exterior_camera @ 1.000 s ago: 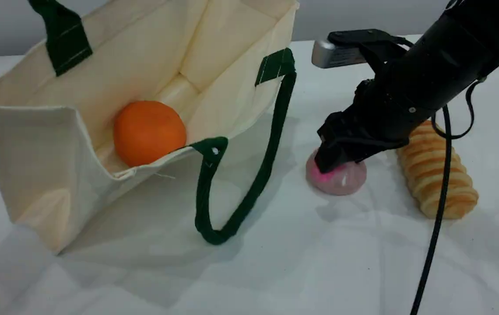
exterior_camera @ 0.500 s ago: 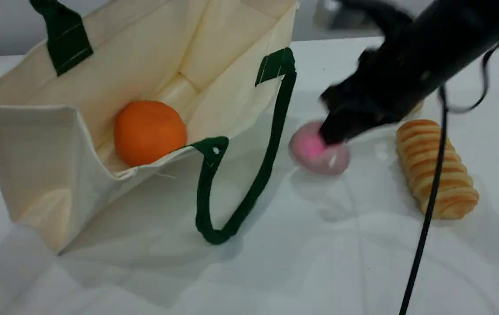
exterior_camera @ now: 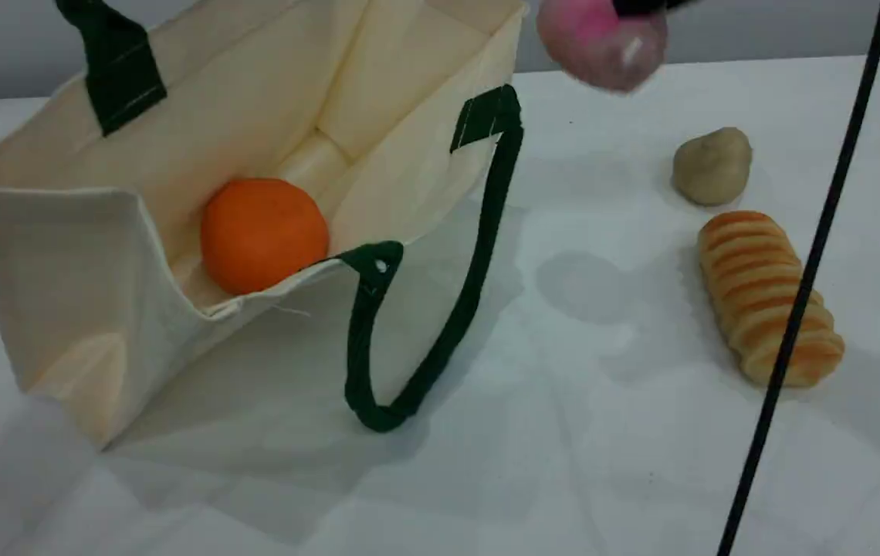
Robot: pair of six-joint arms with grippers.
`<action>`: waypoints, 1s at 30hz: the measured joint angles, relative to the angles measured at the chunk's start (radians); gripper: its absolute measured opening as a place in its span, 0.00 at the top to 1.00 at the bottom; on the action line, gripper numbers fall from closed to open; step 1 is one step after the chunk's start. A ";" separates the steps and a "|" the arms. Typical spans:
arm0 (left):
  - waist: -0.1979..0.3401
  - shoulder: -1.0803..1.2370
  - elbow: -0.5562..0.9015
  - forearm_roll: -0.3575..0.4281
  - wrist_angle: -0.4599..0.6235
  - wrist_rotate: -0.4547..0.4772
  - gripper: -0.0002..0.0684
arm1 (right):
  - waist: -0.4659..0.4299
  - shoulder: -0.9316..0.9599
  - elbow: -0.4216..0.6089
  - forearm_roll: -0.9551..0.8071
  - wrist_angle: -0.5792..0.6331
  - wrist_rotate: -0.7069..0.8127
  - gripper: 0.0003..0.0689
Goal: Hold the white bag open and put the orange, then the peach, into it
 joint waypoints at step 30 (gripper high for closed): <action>0.000 0.000 0.000 -0.002 0.000 0.000 0.90 | 0.396 0.304 -0.261 0.203 0.023 -0.121 0.85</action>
